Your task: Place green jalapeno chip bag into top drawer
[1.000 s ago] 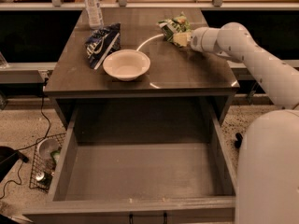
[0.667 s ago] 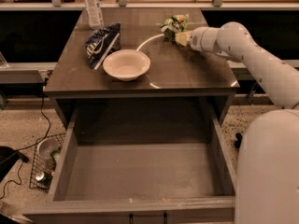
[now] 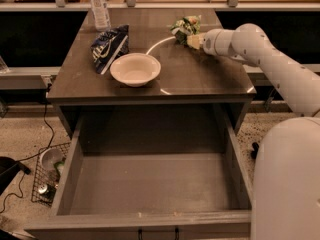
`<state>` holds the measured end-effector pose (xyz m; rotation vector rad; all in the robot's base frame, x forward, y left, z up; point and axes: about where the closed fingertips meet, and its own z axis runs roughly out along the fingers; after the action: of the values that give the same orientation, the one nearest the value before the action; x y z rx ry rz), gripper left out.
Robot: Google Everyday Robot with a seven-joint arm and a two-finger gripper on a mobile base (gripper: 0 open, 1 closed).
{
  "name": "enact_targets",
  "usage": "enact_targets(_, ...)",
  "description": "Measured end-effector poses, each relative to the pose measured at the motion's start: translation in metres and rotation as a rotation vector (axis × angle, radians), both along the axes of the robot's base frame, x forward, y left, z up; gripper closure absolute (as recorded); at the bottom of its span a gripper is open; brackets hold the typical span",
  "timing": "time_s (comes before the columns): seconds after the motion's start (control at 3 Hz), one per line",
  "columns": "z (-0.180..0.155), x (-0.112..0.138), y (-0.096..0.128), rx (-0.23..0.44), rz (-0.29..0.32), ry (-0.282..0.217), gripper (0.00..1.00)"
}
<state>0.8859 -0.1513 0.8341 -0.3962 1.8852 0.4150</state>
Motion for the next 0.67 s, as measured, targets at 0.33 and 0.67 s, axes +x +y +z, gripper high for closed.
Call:
enact_targets(0.33,0.0005,0.0000,0.0000,0.000,0.000,0.000,1.00)
enact_targets(0.67,0.0008,0.0000,0.0000,0.000,0.000,0.000,1.00)
